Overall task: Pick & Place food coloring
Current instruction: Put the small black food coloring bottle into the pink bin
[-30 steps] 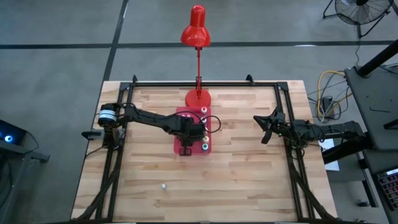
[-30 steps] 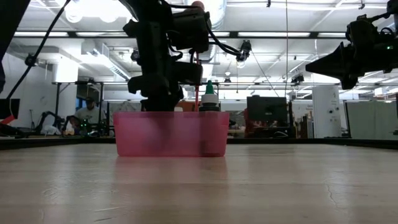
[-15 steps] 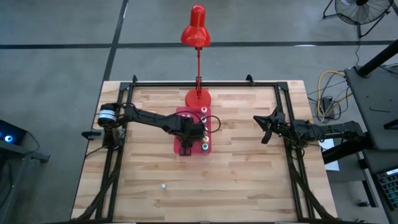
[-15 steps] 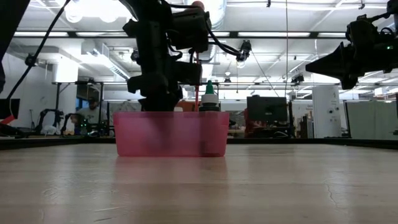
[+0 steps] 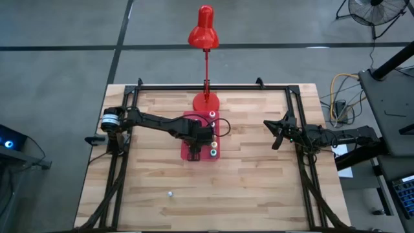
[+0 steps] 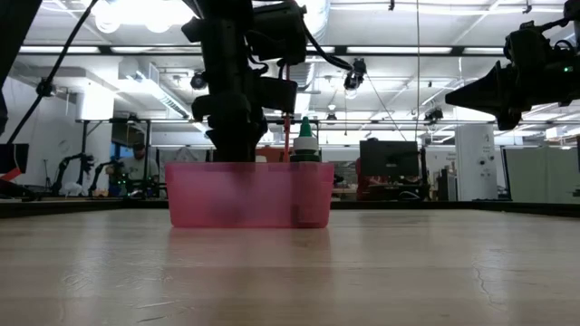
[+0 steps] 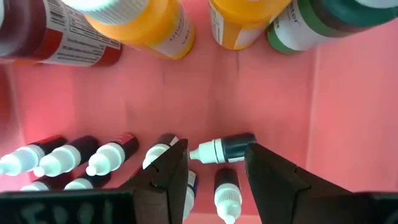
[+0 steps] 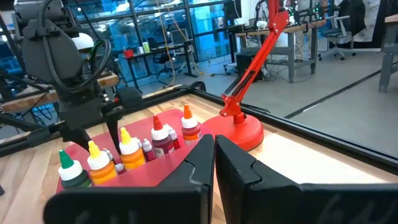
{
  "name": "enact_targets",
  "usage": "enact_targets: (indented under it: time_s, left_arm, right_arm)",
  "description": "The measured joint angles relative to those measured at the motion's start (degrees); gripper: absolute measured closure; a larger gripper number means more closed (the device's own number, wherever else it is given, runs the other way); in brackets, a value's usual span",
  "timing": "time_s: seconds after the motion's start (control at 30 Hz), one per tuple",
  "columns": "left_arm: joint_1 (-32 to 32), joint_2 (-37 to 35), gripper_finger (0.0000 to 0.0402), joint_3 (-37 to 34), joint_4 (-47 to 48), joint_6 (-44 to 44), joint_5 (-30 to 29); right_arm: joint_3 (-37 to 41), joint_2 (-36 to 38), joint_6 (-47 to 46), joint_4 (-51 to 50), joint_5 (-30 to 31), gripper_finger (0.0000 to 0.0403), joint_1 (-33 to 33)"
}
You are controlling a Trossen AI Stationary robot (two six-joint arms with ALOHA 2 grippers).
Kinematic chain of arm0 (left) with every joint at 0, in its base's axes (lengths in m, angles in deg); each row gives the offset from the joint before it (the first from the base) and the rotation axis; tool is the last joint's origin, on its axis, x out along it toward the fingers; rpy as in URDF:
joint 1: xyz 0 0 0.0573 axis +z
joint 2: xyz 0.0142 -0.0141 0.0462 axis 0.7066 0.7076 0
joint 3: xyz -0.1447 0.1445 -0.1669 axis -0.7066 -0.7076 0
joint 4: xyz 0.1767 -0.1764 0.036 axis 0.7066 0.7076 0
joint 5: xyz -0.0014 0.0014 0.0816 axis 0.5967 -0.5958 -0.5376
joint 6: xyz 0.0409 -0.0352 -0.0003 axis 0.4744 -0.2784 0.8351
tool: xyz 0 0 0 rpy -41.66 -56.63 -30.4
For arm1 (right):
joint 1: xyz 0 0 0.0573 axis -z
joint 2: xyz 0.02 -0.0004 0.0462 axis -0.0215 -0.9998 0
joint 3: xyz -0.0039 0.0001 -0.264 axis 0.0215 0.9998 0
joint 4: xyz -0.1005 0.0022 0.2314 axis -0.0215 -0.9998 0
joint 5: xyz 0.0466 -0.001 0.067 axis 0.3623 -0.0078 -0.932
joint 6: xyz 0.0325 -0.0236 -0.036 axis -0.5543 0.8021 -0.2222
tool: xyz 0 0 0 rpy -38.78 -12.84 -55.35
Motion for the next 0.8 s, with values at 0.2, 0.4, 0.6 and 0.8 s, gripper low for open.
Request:
enact_targets:
  time_s: [0.2,0.4,0.6,0.8]
  left_arm:
    - [-0.83,-0.01,0.0271,0.90,2.33,-1.54,-0.02]
    - [-3.25,-2.09,0.0271,5.85,10.43,-8.05,0.02]
    - [-8.13,-5.22,0.0271,12.75,16.14,-21.36,-0.65]
    - [-15.13,-5.43,0.0273,16.56,25.94,-50.73,-0.49]
  right_arm:
    - [0.00,0.00,0.00,-0.01,0.01,0.0394,0.04]
    - [0.02,0.00,-0.02,-0.02,0.01,0.0394,0.04]
    - [0.00,-0.02,0.00,-0.01,0.00,0.0394,0.04]
    - [0.00,-0.04,-0.01,-0.01,0.00,0.0394,0.02]
